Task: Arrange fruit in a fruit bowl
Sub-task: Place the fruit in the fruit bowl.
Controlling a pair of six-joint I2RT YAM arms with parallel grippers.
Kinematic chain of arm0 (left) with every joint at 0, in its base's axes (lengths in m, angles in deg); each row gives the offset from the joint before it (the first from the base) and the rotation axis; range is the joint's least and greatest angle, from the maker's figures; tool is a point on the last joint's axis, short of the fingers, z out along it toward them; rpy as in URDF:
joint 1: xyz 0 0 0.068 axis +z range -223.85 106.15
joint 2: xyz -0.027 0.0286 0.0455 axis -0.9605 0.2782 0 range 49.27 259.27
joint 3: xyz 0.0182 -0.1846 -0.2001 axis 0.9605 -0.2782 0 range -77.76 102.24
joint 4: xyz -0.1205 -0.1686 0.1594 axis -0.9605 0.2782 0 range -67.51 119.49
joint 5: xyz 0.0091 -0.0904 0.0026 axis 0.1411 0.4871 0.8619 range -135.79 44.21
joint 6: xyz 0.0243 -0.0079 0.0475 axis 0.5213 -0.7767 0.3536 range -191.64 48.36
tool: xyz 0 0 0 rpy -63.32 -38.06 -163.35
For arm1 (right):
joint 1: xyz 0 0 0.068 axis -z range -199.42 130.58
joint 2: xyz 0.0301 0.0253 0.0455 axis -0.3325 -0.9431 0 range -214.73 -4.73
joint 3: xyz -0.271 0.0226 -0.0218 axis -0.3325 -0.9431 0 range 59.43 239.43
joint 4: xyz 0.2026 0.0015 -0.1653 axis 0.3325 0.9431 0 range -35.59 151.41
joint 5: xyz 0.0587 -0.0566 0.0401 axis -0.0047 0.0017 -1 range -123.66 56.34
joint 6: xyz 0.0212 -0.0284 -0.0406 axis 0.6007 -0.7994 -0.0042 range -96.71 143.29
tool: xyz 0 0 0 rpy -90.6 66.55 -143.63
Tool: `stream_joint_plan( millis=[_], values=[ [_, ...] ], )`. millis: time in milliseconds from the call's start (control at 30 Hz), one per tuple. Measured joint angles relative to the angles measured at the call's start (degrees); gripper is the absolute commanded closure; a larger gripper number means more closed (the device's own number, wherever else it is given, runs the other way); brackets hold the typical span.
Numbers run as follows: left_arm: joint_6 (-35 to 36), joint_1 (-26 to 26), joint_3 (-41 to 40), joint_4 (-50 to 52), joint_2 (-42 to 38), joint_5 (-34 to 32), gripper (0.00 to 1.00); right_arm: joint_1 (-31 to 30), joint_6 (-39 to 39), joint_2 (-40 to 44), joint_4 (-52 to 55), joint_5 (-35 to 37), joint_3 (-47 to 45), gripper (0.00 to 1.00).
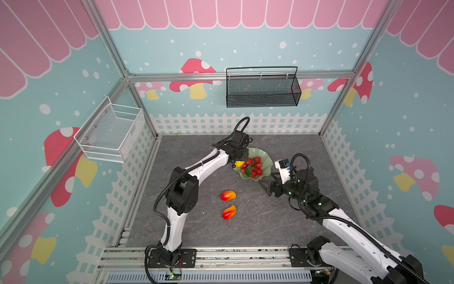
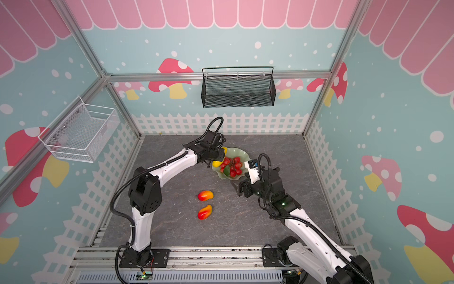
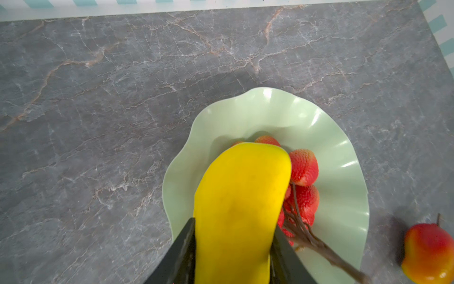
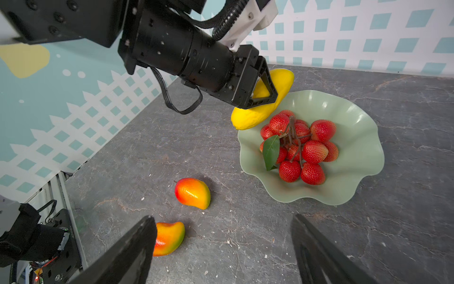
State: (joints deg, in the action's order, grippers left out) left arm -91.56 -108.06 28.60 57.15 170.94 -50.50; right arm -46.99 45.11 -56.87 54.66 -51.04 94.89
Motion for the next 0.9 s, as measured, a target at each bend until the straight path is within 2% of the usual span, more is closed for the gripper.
stream_joint_plan(
  millis=[500, 700, 900],
  values=[
    [0.7, 0.0, 4.3, 0.3, 6.4, -1.1, 0.54, 0.3, 0.2, 0.7, 1.7, 0.9, -0.5, 0.11],
    [1.1, 0.3, 4.4, 0.3, 7.0, -1.0, 0.4, 0.4, 0.7, 0.6, 2.1, 2.0, -0.5, 0.1],
    [1.4, 0.5, 4.4, 0.3, 7.0, -1.0, 0.33, 0.7, 1.4, -0.3, 2.8, 2.8, -0.5, 0.1]
  ],
)
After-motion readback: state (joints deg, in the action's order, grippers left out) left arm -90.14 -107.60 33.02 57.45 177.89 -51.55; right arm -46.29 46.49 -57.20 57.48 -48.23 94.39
